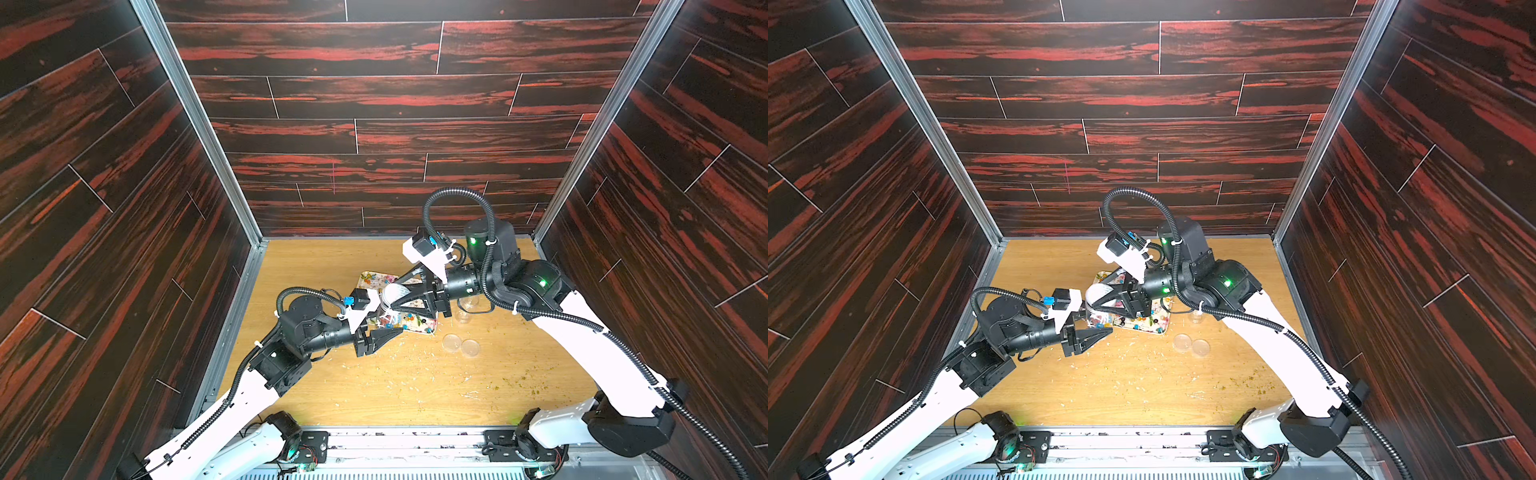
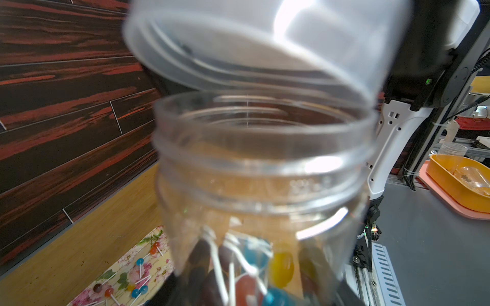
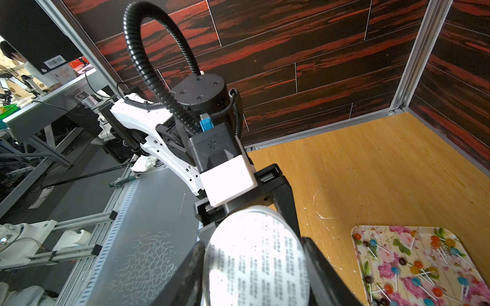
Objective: Pour the candies out of the jar
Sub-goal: Unscrew the lid from the jar.
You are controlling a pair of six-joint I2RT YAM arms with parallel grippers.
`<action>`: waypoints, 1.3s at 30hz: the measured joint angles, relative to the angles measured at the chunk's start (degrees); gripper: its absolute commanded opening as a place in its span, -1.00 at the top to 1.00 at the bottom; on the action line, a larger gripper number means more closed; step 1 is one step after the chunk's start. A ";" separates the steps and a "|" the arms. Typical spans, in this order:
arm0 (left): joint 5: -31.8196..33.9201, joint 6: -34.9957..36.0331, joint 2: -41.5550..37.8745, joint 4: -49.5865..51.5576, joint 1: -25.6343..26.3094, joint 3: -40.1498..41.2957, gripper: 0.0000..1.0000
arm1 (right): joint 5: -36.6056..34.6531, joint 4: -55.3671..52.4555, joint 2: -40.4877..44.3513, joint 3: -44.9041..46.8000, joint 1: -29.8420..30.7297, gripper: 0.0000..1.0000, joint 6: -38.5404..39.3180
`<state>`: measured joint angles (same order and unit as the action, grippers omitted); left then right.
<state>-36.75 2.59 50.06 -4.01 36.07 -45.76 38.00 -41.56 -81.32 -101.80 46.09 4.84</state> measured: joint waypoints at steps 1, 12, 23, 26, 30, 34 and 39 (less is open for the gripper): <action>-0.11 0.00 -0.02 -0.04 0.00 0.00 0.18 | 0.20 0.02 0.00 0.00 -0.07 0.04 -0.09; -0.79 0.35 -0.57 -0.72 0.07 -0.02 0.19 | 1.90 -0.31 -0.02 -0.96 -0.15 0.04 -0.37; 1.25 -0.59 0.15 1.88 -0.37 -0.02 0.19 | 4.52 -1.88 -0.66 -5.95 -0.22 0.04 -0.26; 1.64 -0.74 0.17 2.58 -0.39 -0.02 0.19 | 4.50 -2.03 -0.66 -6.14 -0.50 0.04 -0.26; 1.88 -0.92 0.15 2.95 -0.39 -0.02 0.18 | 3.58 -2.38 -0.63 -6.14 -0.92 0.03 0.11; 1.90 -0.94 0.11 3.15 -0.39 -0.02 0.18 | 1.79 -2.36 -0.02 -4.35 -2.08 0.01 0.26; 2.25 -1.09 -0.35 3.37 -0.39 -0.02 0.18 | -1.27 -1.77 3.19 2.43 -4.20 0.01 0.22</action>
<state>-34.50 1.50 49.71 -0.64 35.68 -45.78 36.73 -43.33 -78.13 -99.37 41.89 5.06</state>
